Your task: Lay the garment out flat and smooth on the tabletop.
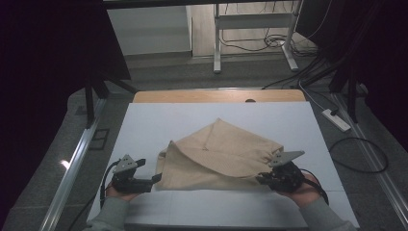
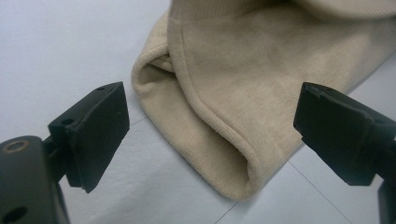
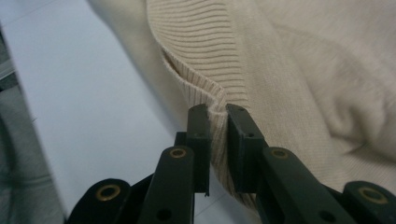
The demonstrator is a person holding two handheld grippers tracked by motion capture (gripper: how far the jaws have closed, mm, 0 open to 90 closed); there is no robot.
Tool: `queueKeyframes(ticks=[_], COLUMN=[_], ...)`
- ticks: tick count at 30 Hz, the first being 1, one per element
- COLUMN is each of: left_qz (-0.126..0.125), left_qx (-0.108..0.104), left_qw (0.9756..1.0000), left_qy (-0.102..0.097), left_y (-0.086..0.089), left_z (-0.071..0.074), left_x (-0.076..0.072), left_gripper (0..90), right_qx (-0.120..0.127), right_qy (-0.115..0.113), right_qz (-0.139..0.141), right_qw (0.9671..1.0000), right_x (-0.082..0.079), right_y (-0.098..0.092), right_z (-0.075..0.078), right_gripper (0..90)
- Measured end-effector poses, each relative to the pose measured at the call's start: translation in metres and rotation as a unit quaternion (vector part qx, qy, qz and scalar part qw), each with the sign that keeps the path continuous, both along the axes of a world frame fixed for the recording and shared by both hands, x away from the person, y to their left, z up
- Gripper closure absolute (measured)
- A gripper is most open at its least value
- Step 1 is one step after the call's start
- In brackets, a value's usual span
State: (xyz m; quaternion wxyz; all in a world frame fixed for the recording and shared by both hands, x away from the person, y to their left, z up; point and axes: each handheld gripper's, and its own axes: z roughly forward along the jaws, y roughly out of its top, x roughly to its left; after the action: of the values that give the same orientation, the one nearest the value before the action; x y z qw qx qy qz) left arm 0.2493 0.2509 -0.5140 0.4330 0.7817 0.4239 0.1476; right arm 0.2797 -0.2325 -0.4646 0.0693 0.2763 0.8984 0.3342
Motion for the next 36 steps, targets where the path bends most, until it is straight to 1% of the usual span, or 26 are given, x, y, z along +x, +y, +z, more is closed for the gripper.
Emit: queueKeyframes(ticks=[2,4,5,7,8,9,10,12,13,14,16,17,18,19,21,22,23,24,25,27,28,29,33,36], left_qz=[0.001,0.004,0.005,0.009,0.01,0.01,0.01,0.008,0.008,0.007,0.008,0.008,0.008,0.007,0.005,0.005,0.005,0.004,0.003,0.003,0.003,0.003,0.003,0.003], left_qx=[-0.001,-0.003,-0.006,-0.01,-0.012,-0.013,-0.011,-0.01,-0.01,-0.01,-0.01,-0.01,-0.01,-0.009,-0.007,-0.007,-0.007,-0.006,-0.005,-0.005,-0.005,-0.005,-0.008,-0.009], left_qw=[1.0,1.0,1.0,0.9999,0.9999,0.9999,0.9999,0.9999,0.9999,0.9999,0.9999,0.9999,0.9999,0.9999,1.0,1.0,1.0,1.0,1.0,1.0,1.0,1.0,1.0,1.0], left_qy=[0.0,-0.001,-0.002,-0.003,-0.003,-0.003,-0.002,-0.002,-0.002,-0.002,-0.002,-0.001,-0.001,-0.001,-0.001,-0.001,0.0,0.0,0.0,0.001,0.001,0.001,0.003,0.003], left_y=[0.0,0.002,0.003,0.005,0.005,0.005,0.005,0.005,0.005,0.005,0.004,0.004,0.004,0.003,0.002,0.002,0.001,0.0,-0.001,-0.001,-0.001,0.0,0.001,0.002], left_z=[0.0,0.001,0.001,0.001,0.001,0.001,0.001,0.001,0.001,0.001,0.001,0.001,0.001,0.001,0.001,0.001,0.0,0.0,0.0,0.0,0.0,0.0,-0.001,-0.001], left_x=[0.0,0.0,0.0,0.0,0.0,0.0,0.0,0.0,0.0,0.0,0.001,0.001,0.001,0.002,0.002,0.002,0.003,0.003,0.004,0.004,0.004,0.004,0.004,0.003], left_gripper=[10.5,10.5,10.5,10.5,10.5,10.5,10.5,10.5,10.5,10.5,10.5,10.5,10.5,10.5,10.5,10.5,10.5,10.5,10.5,10.5,10.5,10.5,10.5,10.5], right_qx=[0.001,0.001,0.001,0.009,0.015,0.015,0.012,0.01,0.01,0.003,0.001,0.0,0.008,0.023,0.043,0.043,0.043,0.043,0.039,0.034,0.034,0.032,0.033,0.029], right_qy=[0.003,0.008,0.008,0.007,0.013,0.013,0.019,0.027,0.027,0.041,0.046,0.044,0.041,0.037,0.024,0.024,0.009,0.009,-0.002,-0.011,-0.011,-0.021,-0.027,-0.031], right_qz=[0.004,0.015,0.015,0.037,0.055,0.055,0.064,0.072,0.072,0.083,0.087,0.09,0.088,0.083,0.063,0.063,0.053,0.053,0.059,0.07,0.07,0.083,0.105,0.118], right_qw=[1.0,0.9998,0.9998,0.9993,0.9983,0.9983,0.9977,0.997,0.997,0.9957,0.9951,0.995,0.9952,0.9956,0.9968,0.9968,0.9977,0.9977,0.9975,0.997,0.997,0.9958,0.9935,0.9921], right_x=[-0.011,-0.025,-0.025,-0.042,-0.056,-0.056,-0.07,-0.08,-0.08,-0.091,-0.094,-0.1,-0.1,-0.099,-0.094,-0.094,-0.084,-0.084,-0.073,-0.064,-0.064,-0.051,-0.031,-0.019], right_y=[-0.003,-0.005,-0.005,-0.007,-0.008,-0.008,-0.009,-0.011,-0.011,-0.014,-0.015,-0.017,-0.018,-0.02,-0.021,-0.021,-0.014,-0.014,0.002,0.019,0.019,0.045,0.087,0.118], right_z=[-0.002,-0.004,-0.004,-0.004,-0.004,-0.004,-0.005,-0.006,-0.006,-0.008,-0.009,-0.008,-0.006,-0.003,0.006,0.006,0.014,0.014,0.018,0.019,0.019,0.018,0.014,0.008], right_gripper=[79.5,79.5,79.5,79.6,79.6,79.6,79.6,79.6,79.6,79.4,79.0,73.7,68.6,64.2,60.2,60.2,55.5,55.5,53.0,50.0,50.0,48.3,47.1,47.0])
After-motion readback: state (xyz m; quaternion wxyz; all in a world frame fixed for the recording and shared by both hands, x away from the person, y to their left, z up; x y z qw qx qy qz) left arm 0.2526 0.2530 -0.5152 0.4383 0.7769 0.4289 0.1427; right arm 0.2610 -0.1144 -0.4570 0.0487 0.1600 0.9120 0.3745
